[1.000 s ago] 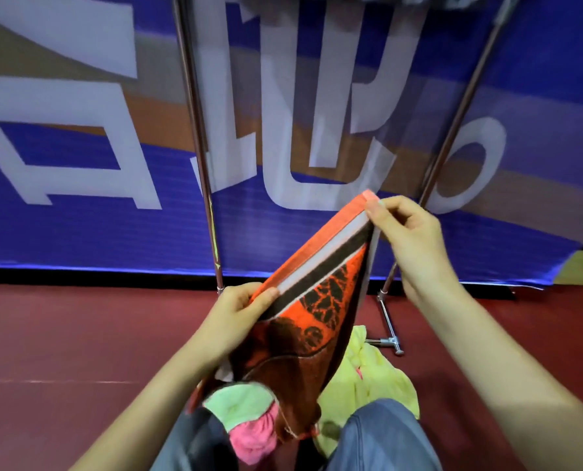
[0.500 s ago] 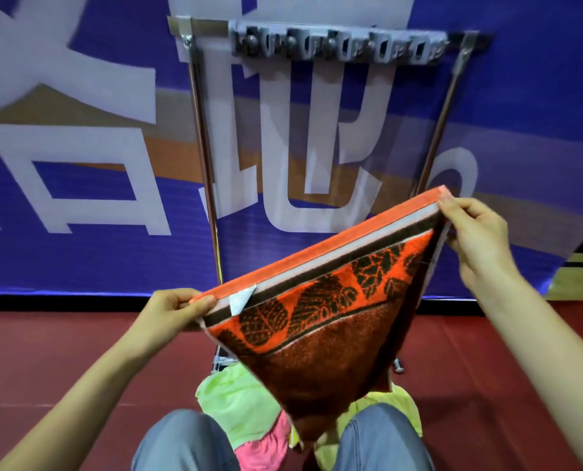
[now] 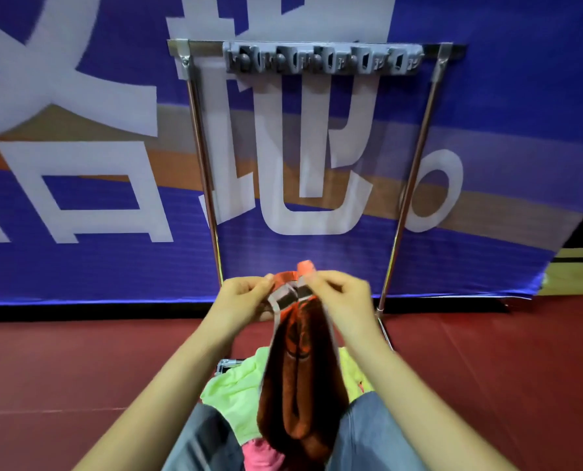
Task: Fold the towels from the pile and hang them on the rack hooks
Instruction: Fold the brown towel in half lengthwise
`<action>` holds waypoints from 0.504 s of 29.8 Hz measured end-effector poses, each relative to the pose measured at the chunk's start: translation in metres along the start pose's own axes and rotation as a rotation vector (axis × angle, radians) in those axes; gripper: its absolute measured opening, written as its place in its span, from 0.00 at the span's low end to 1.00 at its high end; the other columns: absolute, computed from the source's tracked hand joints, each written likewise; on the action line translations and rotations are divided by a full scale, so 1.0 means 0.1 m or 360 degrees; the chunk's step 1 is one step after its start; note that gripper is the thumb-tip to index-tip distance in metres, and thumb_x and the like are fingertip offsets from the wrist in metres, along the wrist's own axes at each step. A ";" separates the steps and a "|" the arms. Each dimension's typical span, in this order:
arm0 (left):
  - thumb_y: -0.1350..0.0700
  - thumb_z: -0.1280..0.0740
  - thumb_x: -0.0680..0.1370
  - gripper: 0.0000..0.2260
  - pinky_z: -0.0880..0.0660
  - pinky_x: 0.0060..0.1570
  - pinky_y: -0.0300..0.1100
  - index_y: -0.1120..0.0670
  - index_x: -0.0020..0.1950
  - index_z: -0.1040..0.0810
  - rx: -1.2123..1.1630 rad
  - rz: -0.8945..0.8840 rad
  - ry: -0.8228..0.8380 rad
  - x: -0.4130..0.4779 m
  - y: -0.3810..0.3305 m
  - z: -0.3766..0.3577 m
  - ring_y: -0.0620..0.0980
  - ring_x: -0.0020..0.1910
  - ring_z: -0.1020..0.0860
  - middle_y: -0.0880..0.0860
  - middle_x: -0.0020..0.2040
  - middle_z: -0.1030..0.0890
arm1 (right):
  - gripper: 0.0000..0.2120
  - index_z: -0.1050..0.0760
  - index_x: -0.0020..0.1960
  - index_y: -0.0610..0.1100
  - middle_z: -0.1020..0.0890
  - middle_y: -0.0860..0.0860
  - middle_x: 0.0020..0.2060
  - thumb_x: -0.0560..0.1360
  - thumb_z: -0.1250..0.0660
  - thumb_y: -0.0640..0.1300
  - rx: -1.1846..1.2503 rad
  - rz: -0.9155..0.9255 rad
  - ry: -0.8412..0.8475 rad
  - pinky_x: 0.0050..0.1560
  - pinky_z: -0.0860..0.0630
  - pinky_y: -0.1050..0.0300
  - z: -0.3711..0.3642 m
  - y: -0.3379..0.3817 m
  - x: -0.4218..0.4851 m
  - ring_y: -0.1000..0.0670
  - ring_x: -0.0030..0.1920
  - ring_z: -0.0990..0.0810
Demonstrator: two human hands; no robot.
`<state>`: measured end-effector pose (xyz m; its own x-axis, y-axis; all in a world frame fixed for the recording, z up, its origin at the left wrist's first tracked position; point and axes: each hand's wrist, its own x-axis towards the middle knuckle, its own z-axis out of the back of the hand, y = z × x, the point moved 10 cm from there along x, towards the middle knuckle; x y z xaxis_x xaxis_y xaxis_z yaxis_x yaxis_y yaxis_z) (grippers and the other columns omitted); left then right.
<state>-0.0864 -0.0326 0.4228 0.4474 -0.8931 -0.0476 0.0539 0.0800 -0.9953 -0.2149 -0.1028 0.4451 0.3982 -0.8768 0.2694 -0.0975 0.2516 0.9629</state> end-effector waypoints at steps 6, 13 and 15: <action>0.57 0.44 0.80 0.16 0.23 0.30 0.31 0.60 0.36 0.24 -0.0065 0.0113 -0.0051 -0.17 0.12 -0.01 0.39 0.25 0.21 0.48 0.22 0.21 | 0.08 0.18 0.40 0.39 0.20 0.55 0.35 0.74 0.34 0.39 -0.0123 0.0150 0.0159 0.43 0.28 0.69 -0.34 -0.13 -0.28 0.62 0.39 0.22; 0.53 0.40 0.78 0.14 0.22 0.37 0.33 0.60 0.39 0.20 0.0104 0.0213 -0.0006 -0.27 0.26 0.08 0.41 0.30 0.20 0.50 0.29 0.19 | 0.16 0.25 0.49 0.49 0.19 0.49 0.51 0.74 0.47 0.56 0.0006 -0.0164 0.0565 0.61 0.28 0.59 -0.66 -0.51 -0.53 0.55 0.55 0.21; 0.58 0.40 0.78 0.11 0.23 0.35 0.30 0.60 0.41 0.21 0.0149 0.0191 0.0103 -0.27 0.27 0.08 0.39 0.28 0.21 0.48 0.29 0.19 | 0.18 0.26 0.56 0.46 0.20 0.51 0.50 0.78 0.50 0.52 0.0065 -0.0167 0.0689 0.57 0.29 0.68 -0.70 -0.47 -0.56 0.64 0.51 0.22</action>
<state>-0.0902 -0.0025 0.3974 0.3973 -0.9010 -0.1742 0.0878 0.2263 -0.9701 -0.1691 -0.0365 0.3833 0.7522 -0.6422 0.1479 -0.0688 0.1467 0.9868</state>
